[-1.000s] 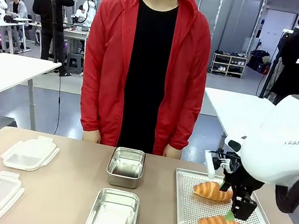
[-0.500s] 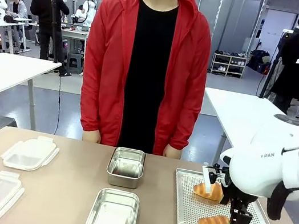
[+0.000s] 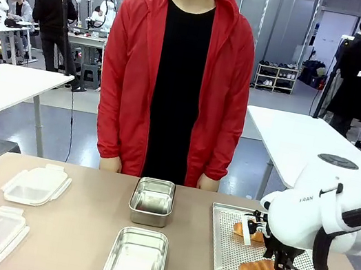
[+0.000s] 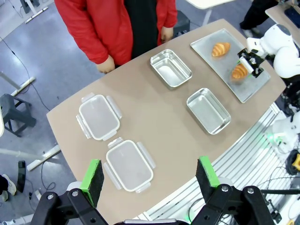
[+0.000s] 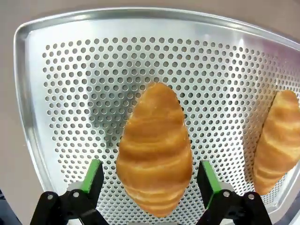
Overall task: Place the bread into the airtight container.
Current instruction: Pick up a Butter Roll and place it into an empty Airtight Container.
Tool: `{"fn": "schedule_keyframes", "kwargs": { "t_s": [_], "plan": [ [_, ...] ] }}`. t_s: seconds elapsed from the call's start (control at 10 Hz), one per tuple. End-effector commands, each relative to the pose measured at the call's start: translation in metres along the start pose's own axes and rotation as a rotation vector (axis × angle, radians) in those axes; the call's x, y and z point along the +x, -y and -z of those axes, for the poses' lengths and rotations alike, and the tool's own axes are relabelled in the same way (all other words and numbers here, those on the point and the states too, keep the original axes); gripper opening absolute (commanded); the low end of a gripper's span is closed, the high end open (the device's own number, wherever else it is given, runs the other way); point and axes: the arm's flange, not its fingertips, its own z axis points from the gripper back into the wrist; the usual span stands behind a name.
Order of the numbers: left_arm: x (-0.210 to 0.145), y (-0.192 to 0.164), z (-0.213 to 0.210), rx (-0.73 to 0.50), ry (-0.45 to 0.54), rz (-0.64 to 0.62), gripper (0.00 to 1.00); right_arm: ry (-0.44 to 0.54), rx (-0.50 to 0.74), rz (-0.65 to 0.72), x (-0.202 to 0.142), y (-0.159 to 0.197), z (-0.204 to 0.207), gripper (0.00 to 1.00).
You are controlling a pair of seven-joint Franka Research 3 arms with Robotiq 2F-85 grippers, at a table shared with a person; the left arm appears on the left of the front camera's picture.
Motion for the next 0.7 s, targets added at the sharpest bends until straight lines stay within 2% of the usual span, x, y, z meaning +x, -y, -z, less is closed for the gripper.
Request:
{"fn": "schedule_keyframes", "kwargs": {
  "t_s": [0.0,0.2,0.3,0.4,0.5,0.6],
  "plan": [
    [0.0005,0.0004,-0.0013,-0.005,0.001,0.013,1.00,0.020,-0.022,-0.022,-0.0128,-0.0389,0.0207,1.00],
    [0.0005,0.0004,-0.0013,-0.005,0.001,0.013,1.00,0.019,-0.013,-0.017,-0.0144,-0.0392,0.0255,0.98],
    [0.0005,0.0004,-0.0013,-0.005,0.001,0.013,1.00,0.024,-0.010,-0.012,-0.0167,-0.0390,0.0259,0.81],
    [0.0005,0.0004,-0.0013,-0.005,0.001,0.013,1.00,0.021,-0.009,-0.009,-0.0185,-0.0386,0.0253,0.78],
    [0.0005,0.0004,-0.0013,-0.005,0.001,0.013,1.00,0.012,-0.006,-0.010,-0.0190,-0.0390,0.0239,0.61],
    [0.0005,0.0004,-0.0013,-0.005,0.001,0.013,1.00,0.010,-0.003,-0.011,-0.0187,-0.0390,0.0221,0.78]
  ]
}}
